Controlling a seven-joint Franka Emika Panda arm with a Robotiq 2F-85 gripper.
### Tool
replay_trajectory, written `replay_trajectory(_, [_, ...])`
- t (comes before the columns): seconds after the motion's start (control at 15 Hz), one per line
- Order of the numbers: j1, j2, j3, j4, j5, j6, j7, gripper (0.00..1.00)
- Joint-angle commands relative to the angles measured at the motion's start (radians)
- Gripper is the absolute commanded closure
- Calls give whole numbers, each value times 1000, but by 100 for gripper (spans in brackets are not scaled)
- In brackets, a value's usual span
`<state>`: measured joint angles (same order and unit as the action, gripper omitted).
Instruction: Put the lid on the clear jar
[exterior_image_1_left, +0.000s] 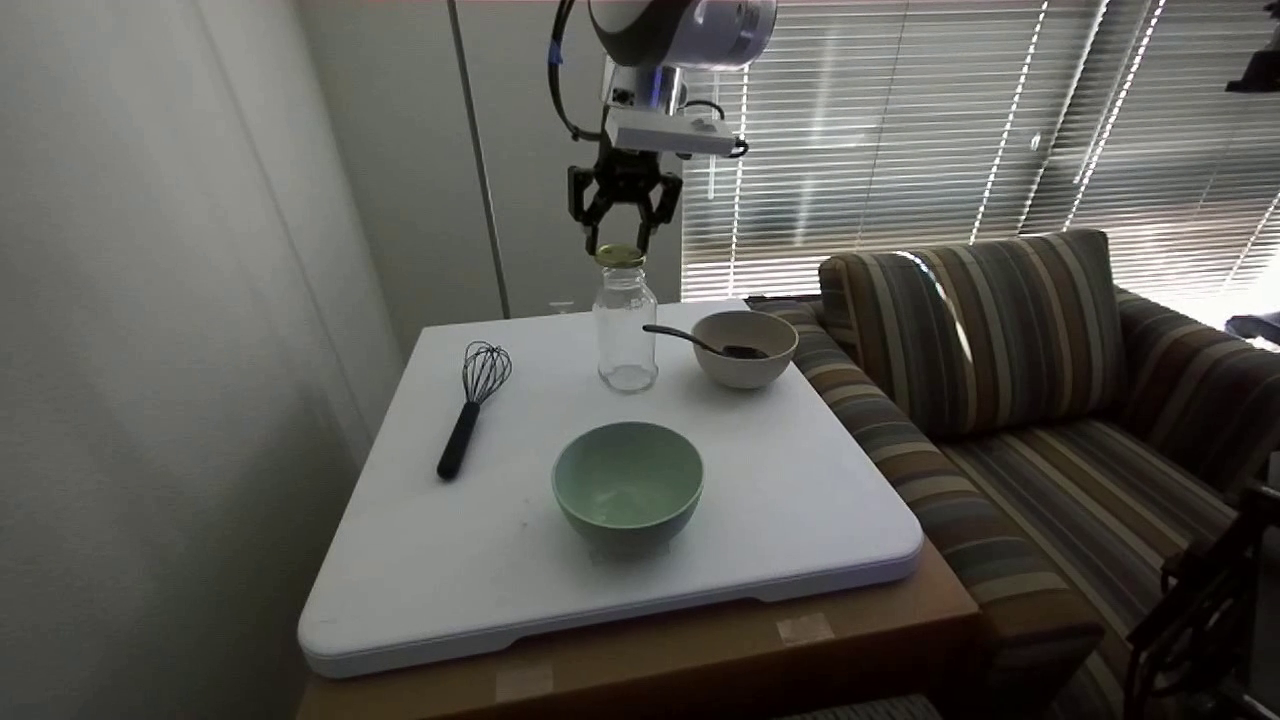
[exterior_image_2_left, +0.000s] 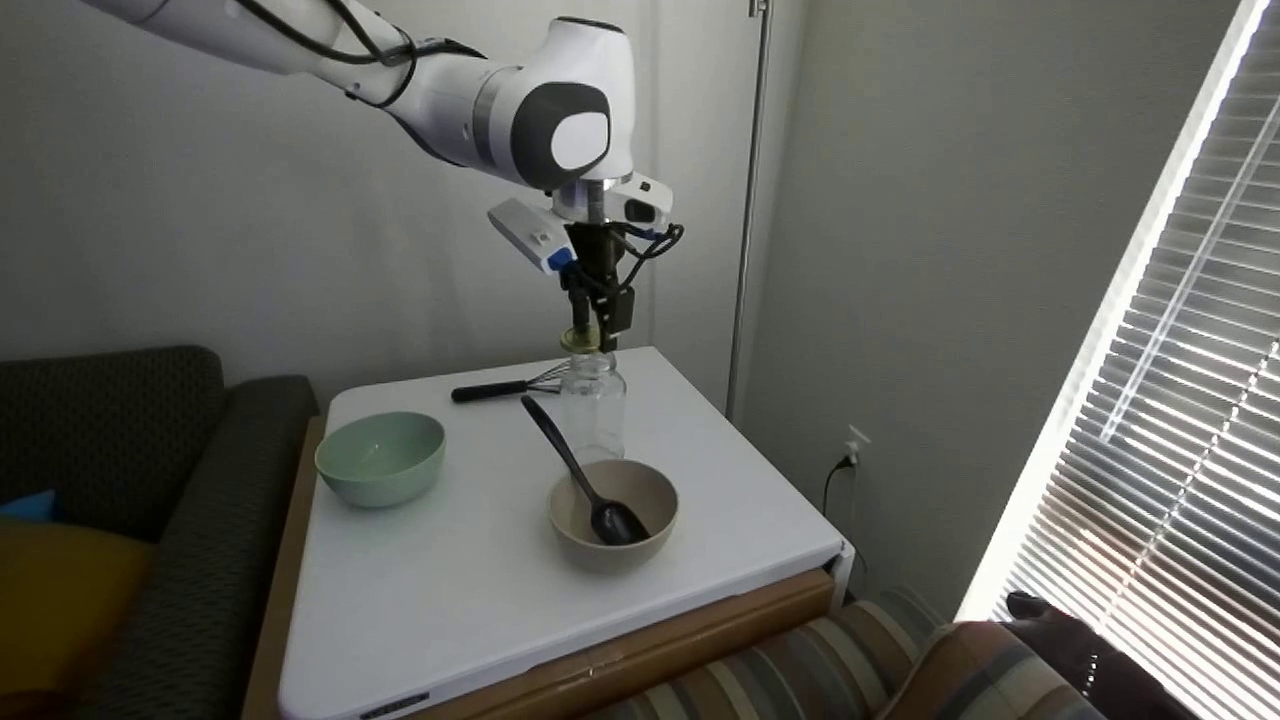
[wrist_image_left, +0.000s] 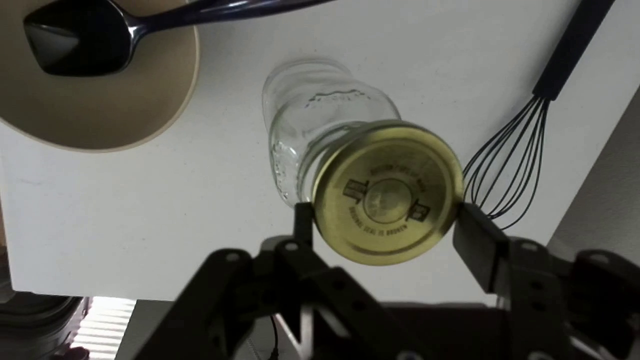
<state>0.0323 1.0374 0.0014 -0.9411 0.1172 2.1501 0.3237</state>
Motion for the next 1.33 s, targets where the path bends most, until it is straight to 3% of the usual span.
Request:
replay_trajectory(0.0, [3,45,-17,62,-7,-20,17,54])
replay_trajectory(0.33, [2,78,-33,91,-19,-12,18,54])
replay_trajectory(0.8, [-16,109,-1,125,17,-17,1,54])
replay_trajectory(1.27, [-5,101,-4,99,6,-28,1,54])
